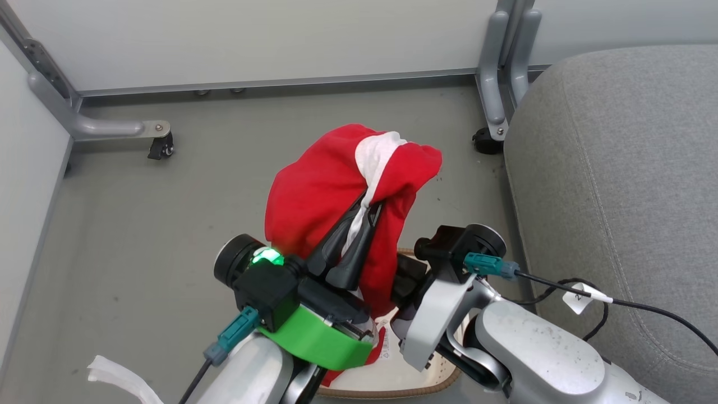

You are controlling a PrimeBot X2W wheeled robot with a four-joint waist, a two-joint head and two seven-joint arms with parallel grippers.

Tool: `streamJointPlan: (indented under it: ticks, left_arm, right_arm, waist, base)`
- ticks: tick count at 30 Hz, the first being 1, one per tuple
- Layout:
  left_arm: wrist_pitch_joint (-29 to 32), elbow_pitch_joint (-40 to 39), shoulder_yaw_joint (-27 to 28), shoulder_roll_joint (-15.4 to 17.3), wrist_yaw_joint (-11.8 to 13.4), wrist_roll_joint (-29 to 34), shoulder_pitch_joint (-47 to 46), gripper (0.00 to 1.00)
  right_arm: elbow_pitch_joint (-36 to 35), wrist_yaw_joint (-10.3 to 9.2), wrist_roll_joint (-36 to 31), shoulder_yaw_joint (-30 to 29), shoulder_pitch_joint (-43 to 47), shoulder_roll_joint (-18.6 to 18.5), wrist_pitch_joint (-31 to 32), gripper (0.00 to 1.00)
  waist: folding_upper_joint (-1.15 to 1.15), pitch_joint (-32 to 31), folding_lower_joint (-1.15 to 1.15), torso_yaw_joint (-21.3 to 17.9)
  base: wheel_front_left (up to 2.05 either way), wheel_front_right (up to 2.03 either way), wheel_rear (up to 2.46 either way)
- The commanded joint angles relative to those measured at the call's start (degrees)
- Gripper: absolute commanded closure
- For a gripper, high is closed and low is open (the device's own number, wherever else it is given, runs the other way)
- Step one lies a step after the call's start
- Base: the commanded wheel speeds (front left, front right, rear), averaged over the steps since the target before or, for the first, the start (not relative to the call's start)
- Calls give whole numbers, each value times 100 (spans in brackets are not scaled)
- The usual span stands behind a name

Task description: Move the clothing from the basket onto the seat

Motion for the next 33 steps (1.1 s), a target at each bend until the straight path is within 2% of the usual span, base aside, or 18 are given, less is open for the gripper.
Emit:
streamJointPlan:
  ticks: [1,8,9,10,11,20,27,33]
  left_arm:
    - [-18,16,-2,41,19,-20,-92,100]
    - [12,52,-21,67,74,7,-117,100]
    - [28,64,-25,72,89,17,-117,95]
    - [13,50,19,61,154,39,-115,32]
    - [11,52,16,68,182,78,-122,0]
    - [-9,-41,154,175,424,237,-11,0]
    - [119,40,233,464,682,405,193,0]
    - [283,168,219,723,803,522,464,0]
  right_arm:
    - [26,0,58,15,-57,-26,-50,100]
    - [79,-1,131,-16,-60,-36,-141,100]
    - [89,0,139,-20,-53,-36,-147,100]
    - [96,0,145,-42,-41,-36,-175,100]
    - [97,-1,150,-58,-31,-34,-194,100]
    - [207,0,94,-259,50,-38,-311,100]
    - [311,0,21,-487,124,-56,-350,100]
    - [393,-1,-53,-695,235,-75,-396,100]
  waist:
    - [0,-1,0,-3]
    - [0,-5,0,-3]
    - [0,-6,0,-3]
    - [0,-8,0,-2]
    - [0,-10,0,-3]
    - [0,-71,0,-16]
    - [0,-92,0,-8]
    - [0,-93,0,-10]
  base:
    - [0,0,0]
    - [0,0,0]
    - [0,0,0]
    - [0,0,0]
    - [0,0,0]
    - [0,0,0]
    - [0,0,0]
    - [0,0,0]
